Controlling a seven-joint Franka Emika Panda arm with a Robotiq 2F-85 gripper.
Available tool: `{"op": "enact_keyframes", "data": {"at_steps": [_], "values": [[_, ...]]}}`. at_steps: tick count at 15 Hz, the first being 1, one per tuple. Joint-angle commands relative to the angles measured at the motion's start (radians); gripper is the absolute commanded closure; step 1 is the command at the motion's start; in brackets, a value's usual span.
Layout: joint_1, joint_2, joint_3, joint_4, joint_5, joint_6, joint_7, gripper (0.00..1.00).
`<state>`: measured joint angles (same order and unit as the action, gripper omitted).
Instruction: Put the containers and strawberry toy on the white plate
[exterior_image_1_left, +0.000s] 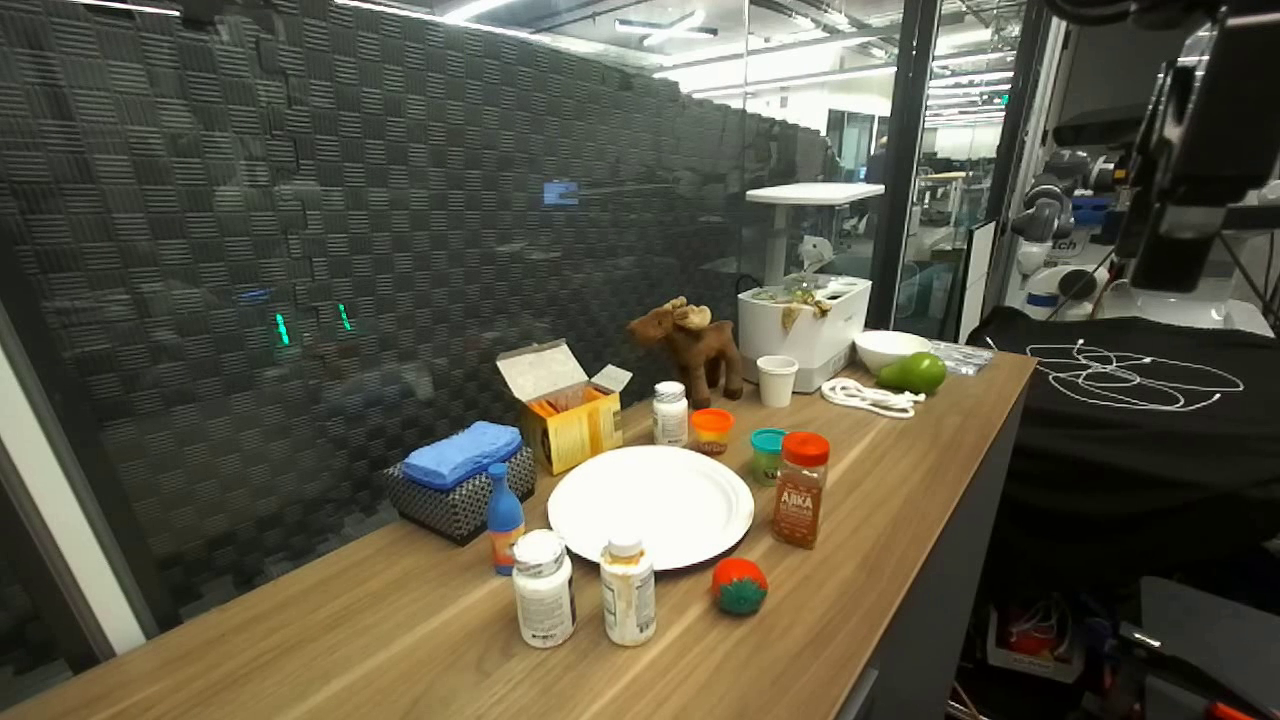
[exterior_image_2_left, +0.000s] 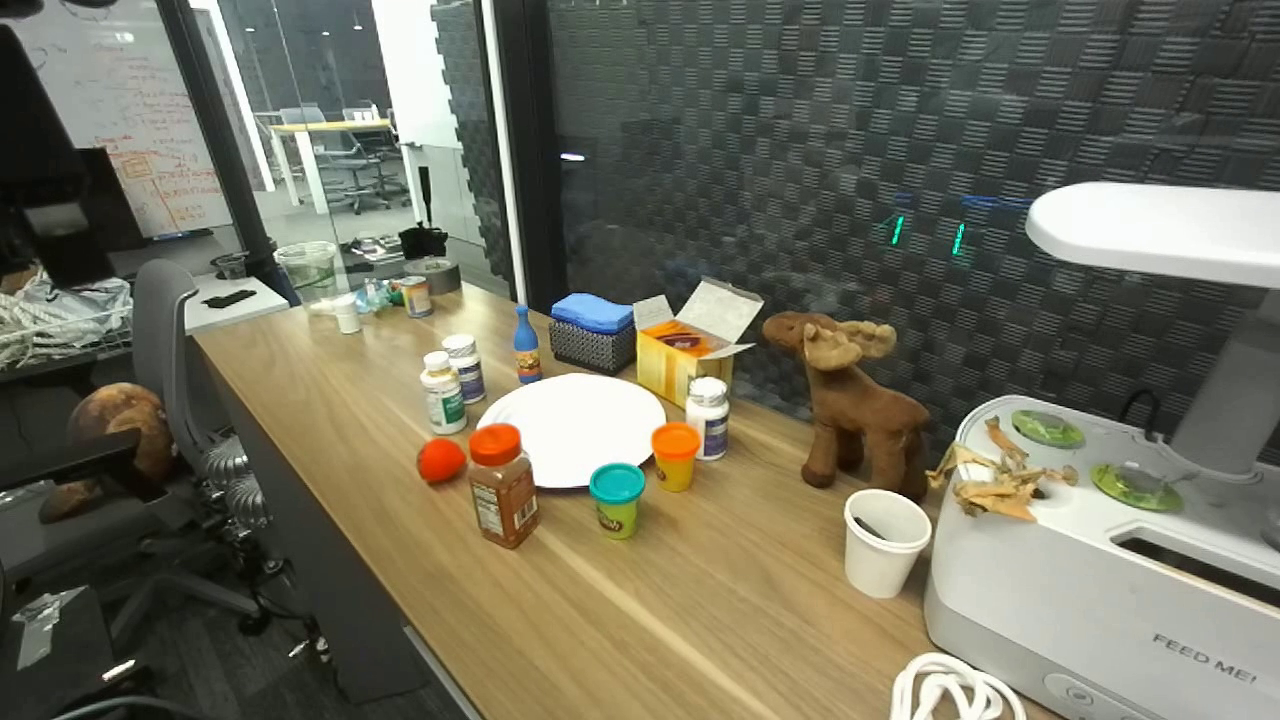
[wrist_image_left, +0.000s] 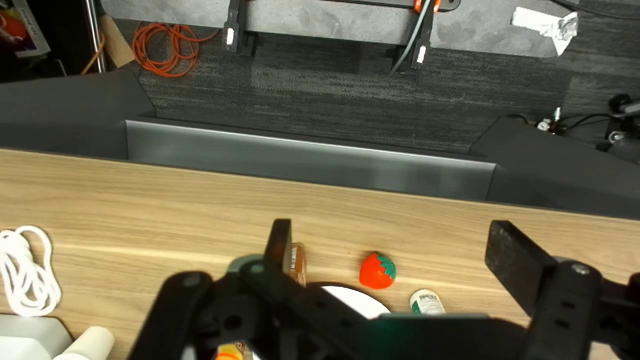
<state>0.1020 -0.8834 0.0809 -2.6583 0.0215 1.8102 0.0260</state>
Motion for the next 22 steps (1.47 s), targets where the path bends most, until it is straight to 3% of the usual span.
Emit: {"op": "enact_keyframes", "data": {"at_steps": [1, 13, 18, 22], "values": [[-0.003, 0.001, 0.003, 0.002, 0.002, -0.002, -0.002, 0.00], [-0.006, 0.014, 0.000, 0.013, -0.006, -0.002, -0.009, 0.00], [-0.025, 0.216, -0.049, 0.130, -0.084, 0.064, -0.115, 0.00], [-0.039, 0.415, -0.083, 0.199, -0.121, 0.212, -0.158, 0.00]]}}
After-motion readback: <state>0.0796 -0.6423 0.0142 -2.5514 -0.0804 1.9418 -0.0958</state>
